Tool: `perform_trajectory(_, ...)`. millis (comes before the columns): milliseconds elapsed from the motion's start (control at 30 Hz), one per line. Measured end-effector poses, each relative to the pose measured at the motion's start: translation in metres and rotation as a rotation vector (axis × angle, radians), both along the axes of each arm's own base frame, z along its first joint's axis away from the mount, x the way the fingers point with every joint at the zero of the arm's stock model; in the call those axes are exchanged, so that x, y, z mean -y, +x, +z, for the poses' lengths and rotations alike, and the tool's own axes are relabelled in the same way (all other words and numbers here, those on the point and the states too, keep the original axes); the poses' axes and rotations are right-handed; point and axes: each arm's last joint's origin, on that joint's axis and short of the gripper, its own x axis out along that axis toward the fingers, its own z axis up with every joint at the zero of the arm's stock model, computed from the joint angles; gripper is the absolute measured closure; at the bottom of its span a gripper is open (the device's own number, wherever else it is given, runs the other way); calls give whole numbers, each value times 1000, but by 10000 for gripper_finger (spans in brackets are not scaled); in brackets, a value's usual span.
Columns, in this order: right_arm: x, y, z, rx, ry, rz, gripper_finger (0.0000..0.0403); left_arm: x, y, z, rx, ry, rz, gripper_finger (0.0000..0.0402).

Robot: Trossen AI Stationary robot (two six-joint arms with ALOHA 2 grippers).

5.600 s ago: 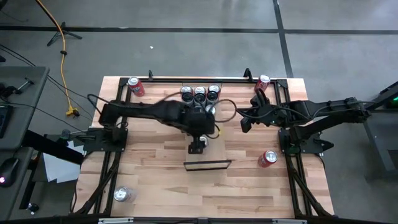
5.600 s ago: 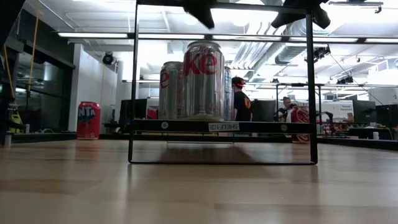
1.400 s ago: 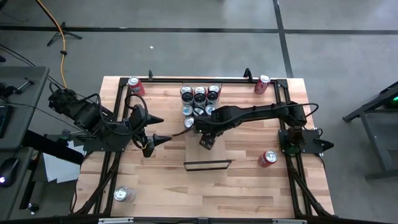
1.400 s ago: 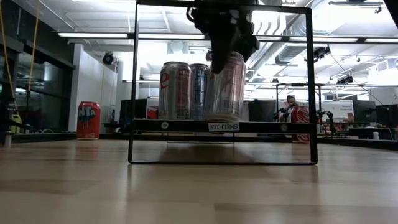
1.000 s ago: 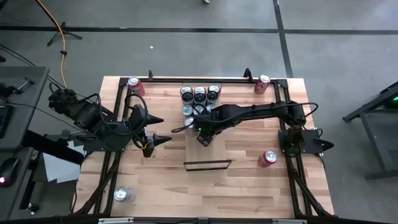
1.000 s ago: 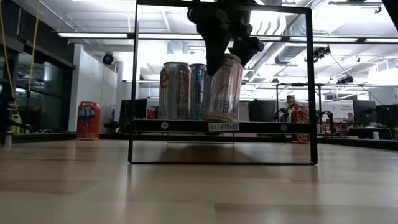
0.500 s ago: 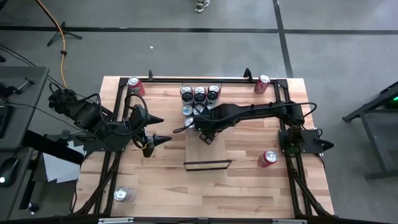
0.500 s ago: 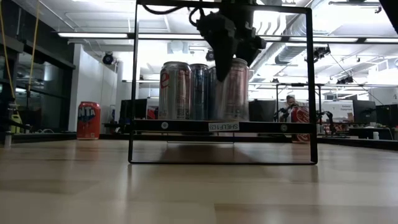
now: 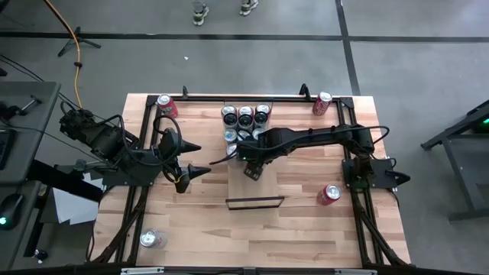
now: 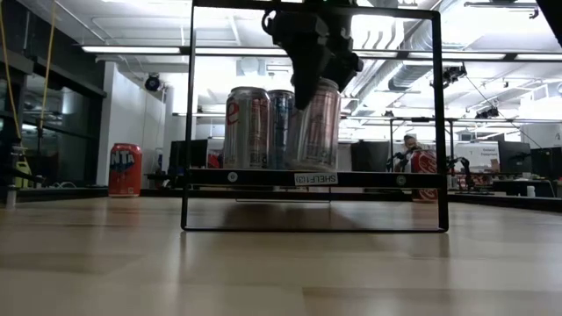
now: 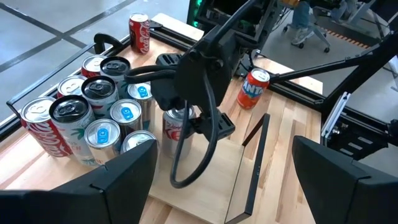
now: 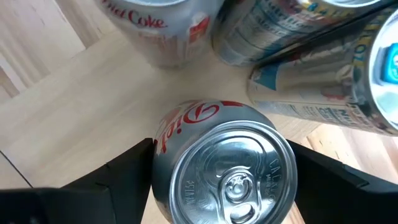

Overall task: Place canned beverage on shelf
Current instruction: Put the silver soda can on the shelf aligned with the other silver soda can

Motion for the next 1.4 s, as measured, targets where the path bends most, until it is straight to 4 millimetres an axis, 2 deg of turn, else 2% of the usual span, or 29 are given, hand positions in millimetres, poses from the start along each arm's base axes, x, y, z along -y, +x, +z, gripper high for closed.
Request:
perform_trajectory(267, 0, -1, 0, -22, -12, 61, 99, 0, 0, 0, 0, 0, 0, 80)
perform_trajectory(500, 0, -1, 0, -15, -27, 26, 96, 0, 0, 0, 0, 0, 0, 80)
perform_trajectory(800, 2, -1, 2, 10, -53, -52, 14, 0, 0, 0, -3, -4, -6, 80)
perform_trajectory(933, 1, -1, 3, 3, -30, -23, 10, 0, 0, 0, -3, -4, -6, 80)
perform_trajectory(1233, 1, -5, 30, -1, -54, 48, 11, 0, 0, 0, -3, -5, -7, 80)
perform_trajectory(1400, -7, -14, 43, -68, -133, 111, 11, 0, 0, 0, -3, -5, -7, 80)
